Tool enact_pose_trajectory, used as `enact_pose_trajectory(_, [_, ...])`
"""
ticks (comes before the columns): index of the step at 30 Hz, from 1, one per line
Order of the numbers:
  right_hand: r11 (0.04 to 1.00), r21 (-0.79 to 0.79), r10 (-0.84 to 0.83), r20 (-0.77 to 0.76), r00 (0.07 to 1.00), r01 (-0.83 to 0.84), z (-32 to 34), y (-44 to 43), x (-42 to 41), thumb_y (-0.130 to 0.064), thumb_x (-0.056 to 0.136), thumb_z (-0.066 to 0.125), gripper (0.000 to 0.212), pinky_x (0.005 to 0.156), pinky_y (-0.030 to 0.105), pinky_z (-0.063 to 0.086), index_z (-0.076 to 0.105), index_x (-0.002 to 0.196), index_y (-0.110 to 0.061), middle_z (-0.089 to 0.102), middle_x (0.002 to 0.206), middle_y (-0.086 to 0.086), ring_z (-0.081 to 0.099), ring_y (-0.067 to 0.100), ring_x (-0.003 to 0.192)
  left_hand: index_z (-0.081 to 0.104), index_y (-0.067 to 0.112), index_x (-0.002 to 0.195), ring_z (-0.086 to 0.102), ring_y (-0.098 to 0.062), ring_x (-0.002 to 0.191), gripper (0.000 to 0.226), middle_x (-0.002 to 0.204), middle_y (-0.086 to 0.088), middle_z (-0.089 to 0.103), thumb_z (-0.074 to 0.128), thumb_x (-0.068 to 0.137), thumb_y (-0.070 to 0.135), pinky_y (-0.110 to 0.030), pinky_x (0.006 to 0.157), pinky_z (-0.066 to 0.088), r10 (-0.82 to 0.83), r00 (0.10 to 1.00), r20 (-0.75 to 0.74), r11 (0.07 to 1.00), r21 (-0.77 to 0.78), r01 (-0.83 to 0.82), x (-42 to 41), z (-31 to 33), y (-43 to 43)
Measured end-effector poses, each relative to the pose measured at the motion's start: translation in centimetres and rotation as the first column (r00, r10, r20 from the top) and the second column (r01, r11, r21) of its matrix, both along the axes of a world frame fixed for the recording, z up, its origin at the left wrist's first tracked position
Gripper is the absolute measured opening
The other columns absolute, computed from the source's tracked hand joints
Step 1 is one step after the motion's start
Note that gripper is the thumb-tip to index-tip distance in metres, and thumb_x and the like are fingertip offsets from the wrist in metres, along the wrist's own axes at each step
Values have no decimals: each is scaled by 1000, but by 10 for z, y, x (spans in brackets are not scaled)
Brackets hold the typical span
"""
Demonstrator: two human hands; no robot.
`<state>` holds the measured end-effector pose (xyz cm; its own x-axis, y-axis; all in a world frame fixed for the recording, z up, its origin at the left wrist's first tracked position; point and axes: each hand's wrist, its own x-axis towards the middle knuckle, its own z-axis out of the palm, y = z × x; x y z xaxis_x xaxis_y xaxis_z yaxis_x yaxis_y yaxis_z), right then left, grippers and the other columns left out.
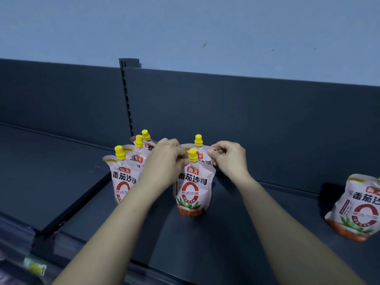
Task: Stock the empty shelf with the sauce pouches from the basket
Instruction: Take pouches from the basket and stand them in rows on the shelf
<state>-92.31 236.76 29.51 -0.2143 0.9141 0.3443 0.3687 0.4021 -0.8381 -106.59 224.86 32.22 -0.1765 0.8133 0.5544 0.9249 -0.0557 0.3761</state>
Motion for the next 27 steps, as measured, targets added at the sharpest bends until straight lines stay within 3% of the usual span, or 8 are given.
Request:
enact_pose_trajectory(13, [999,27,-22,47,999,21,4,-10,2,-13,81,68,7,67,28,53,71,78,-18,65,71,-9,61,11,67,74,10,92,44,-18,87,13,82,4,54,68,84,17,-40,75,45,18,1000,14,999,29,-19,4,-2,4])
enact_pose_trajectory(18, [998,66,-32,118,992,24,7,-16,4,-16,84,66,7,66,23,44,72,88,-15,66,77,-6,60,13,75,74,11,95,48,-24,93,14,90,-3,61,66,85,18,-41,77,45,39,999,-20,999,10,-39,5,-1,3])
enact_pose_trajectory(27, [993,107,-59,194,979,38,9,-25,13,-20,87,64,28,82,26,48,66,114,-18,69,105,-1,63,18,95,66,14,117,48,-24,101,31,101,-6,58,61,86,12,-39,84,46,69,997,-44,997,-38,-71,10,2,-5])
